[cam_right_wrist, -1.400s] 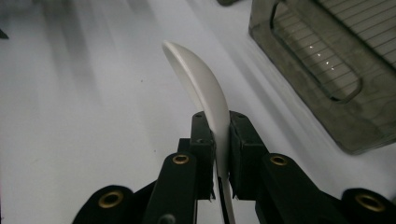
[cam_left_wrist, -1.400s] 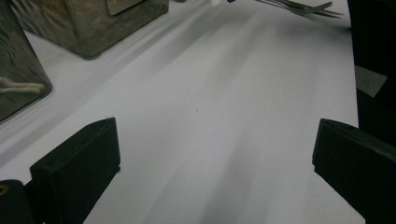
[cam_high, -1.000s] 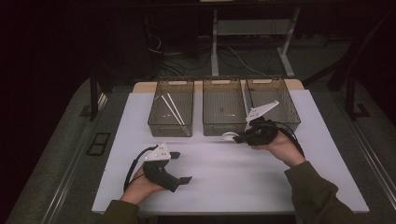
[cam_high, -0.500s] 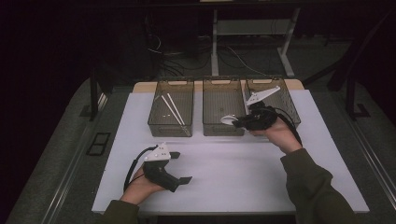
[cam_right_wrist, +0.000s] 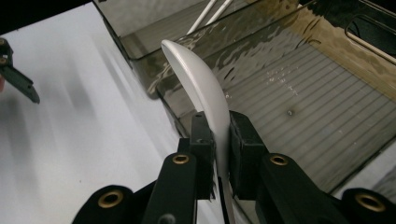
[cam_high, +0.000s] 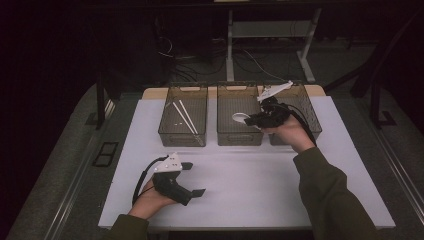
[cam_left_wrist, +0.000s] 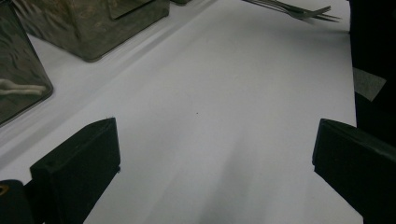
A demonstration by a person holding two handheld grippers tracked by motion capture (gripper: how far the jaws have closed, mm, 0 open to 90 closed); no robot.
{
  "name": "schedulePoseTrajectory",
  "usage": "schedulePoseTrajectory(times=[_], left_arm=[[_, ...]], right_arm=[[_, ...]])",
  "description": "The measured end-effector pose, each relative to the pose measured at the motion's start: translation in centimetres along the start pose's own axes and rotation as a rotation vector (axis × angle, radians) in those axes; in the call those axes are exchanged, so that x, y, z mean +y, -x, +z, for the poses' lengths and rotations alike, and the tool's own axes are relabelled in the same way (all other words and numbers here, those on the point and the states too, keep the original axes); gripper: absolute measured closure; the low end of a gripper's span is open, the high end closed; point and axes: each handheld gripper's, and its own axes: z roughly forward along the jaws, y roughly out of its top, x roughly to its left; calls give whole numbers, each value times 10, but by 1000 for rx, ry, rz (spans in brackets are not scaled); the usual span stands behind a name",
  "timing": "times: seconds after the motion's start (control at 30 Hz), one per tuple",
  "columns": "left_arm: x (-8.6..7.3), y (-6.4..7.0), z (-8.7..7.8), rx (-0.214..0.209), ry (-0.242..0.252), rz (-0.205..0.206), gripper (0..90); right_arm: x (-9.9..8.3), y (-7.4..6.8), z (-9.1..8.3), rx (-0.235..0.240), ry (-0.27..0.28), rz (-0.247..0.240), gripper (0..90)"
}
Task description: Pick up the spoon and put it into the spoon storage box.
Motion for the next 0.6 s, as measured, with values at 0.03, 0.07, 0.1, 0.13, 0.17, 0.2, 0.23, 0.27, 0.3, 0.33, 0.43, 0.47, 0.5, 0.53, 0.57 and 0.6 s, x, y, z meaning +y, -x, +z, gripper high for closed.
schedulePoseTrajectory(times=[0.03,0.07,0.1,0.13,0.17,0.2,0.23,0.27,0.3,0.33,0.43,0.47,0.5,0.53,0.57,0.6], left_arm=[[0,0,0,-1,-1,1,2],[0,0,0,-1,0,2,2],[0,0,0,-2,1,2,2],[0,0,-1,-2,-1,2,2],[0,0,-1,-2,-1,2,2],[0,0,-1,-1,-1,4,2],[0,0,-1,-1,0,3,2],[0,1,-1,-2,0,1,2],[0,0,-1,-1,1,5,2],[0,1,-1,-3,3,1,2],[1,0,-1,-2,-5,14,2],[0,0,-1,-3,2,6,2],[1,0,-1,-3,2,8,3],[0,1,-1,-3,7,2,3],[0,1,-1,-3,4,5,3],[1,0,-1,-4,2,8,3]], right_arm=[[2,1,2,-4,-1,2,811],[3,2,4,-11,-2,5,812],[5,4,6,-8,-1,10,811],[6,5,8,-7,-2,13,811],[7,7,11,-9,1,16,812],[9,8,13,-10,-4,33,812],[10,10,15,-6,-7,37,811],[11,11,18,-10,-11,40,811],[12,12,21,-10,-12,41,811],[12,14,24,-12,-16,38,811],[13,17,32,-11,-21,45,811],[13,18,34,-15,-23,46,811],[12,19,37,-15,-30,47,812],[12,19,40,-16,-36,50,811],[11,19,43,-17,-38,52,811],[11,19,46,-13,-41,58,811]])
